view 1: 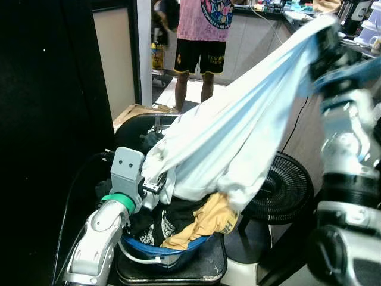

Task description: Clothes washing

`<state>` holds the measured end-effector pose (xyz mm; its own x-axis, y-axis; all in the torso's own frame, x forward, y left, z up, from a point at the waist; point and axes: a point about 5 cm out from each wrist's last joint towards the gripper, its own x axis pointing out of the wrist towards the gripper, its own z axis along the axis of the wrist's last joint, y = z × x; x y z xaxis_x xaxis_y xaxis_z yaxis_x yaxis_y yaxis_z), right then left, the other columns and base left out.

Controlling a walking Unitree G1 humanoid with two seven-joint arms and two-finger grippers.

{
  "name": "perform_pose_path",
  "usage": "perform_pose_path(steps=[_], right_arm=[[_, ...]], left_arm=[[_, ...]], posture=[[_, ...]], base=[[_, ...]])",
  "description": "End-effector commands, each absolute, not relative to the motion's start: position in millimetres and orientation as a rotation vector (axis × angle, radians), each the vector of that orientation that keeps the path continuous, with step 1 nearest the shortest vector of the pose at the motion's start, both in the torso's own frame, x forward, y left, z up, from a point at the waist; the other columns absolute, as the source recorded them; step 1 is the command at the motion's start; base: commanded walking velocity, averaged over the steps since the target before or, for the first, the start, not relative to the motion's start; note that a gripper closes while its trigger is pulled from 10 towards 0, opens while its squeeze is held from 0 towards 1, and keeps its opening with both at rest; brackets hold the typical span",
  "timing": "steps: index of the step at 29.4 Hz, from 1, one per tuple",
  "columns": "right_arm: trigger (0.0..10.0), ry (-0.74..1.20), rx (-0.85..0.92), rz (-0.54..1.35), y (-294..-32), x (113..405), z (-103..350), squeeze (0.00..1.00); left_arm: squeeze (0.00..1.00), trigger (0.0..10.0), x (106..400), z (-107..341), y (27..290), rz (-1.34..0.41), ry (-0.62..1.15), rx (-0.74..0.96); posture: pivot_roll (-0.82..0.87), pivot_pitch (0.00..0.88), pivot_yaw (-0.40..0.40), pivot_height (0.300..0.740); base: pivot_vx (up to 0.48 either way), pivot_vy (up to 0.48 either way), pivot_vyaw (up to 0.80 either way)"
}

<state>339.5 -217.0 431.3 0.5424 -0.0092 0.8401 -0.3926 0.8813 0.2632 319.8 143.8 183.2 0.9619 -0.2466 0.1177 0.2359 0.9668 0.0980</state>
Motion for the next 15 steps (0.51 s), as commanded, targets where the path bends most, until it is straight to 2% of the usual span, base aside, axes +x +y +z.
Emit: perform_pose_path(steps=[1,7,15], right_arm=[[0.0,-1.146,0.467,0.198,-234.9,316.8,458.0,0.00],[0.0,-1.303,0.439,0.172,-251.4,288.5,493.3,0.00],[0.0,-1.156,0.414,0.158,-244.5,311.8,467.2,0.00]], left_arm=[[0.00,10.0,318.4,181.1,144.8,-0.245,-0.122,0.090],[0.00,10.0,317.1,180.3,145.3,-0.241,-0.121,0.089],[0.00,10.0,317.3,179.9,145.3,-0.242,-0.119,0.090]], posture=[[0.02,0.056,-0.024,0.740],[0.01,0.057,-0.024,0.740],[0.01,0.058,-0.023,0.740]], base=[[0.000,0.000,0.00],[0.000,0.000,0.00],[0.000,0.000,0.00]])
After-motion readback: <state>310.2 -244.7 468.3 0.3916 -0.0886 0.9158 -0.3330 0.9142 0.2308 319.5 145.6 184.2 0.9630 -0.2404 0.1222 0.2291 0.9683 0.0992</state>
